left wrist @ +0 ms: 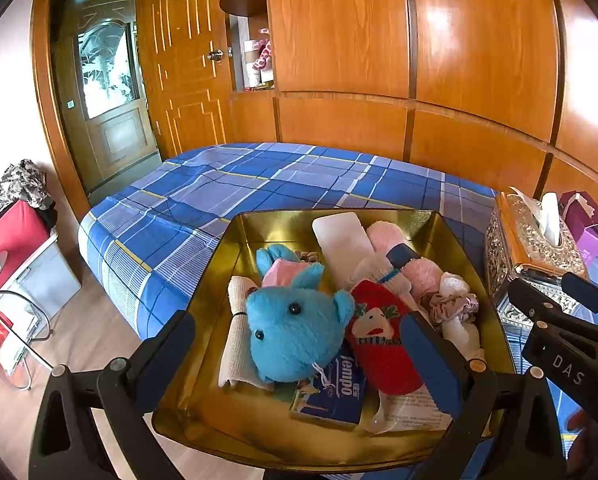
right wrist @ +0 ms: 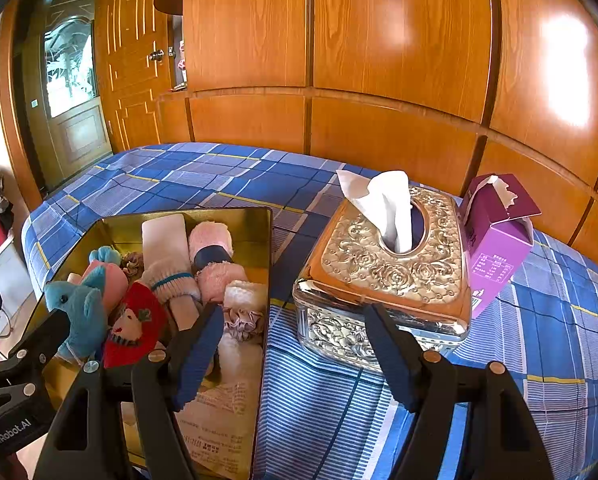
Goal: Organize soft objects
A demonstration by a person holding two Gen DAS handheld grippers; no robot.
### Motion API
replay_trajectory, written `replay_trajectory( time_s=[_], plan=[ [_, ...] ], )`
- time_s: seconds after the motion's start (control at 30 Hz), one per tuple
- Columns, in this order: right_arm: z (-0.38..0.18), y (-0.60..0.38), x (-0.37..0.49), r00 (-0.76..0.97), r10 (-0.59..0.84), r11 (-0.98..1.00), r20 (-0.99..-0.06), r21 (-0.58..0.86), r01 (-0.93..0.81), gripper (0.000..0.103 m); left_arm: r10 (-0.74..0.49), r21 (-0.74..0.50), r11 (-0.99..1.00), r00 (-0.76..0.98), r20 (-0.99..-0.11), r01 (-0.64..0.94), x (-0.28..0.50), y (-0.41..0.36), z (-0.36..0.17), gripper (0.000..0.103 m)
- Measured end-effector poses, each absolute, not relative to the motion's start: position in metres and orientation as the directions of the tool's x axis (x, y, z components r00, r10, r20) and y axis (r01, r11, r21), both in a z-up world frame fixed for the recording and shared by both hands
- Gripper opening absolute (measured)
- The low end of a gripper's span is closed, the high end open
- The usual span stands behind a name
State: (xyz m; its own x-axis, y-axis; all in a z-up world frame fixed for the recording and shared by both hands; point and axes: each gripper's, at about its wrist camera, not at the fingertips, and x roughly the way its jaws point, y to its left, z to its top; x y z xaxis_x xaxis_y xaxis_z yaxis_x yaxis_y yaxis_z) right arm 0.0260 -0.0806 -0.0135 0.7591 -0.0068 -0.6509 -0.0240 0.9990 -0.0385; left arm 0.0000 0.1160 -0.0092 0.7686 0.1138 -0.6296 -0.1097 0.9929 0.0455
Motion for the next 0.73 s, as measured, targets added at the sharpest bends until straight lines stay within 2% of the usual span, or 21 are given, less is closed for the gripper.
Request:
replay_trajectory(
  time_s=[0.73],
  plan=[
    [-0.0124, -0.0833, 0.0232, 0.764, -0.004, 1.0, -0.645, -0.026, -0.017, 0.074, 0.12, 0.04, 0.992, 0.781, -0.613, -0.121, -0.0033, 0.1174, -0.0079, 0.102]
  ],
)
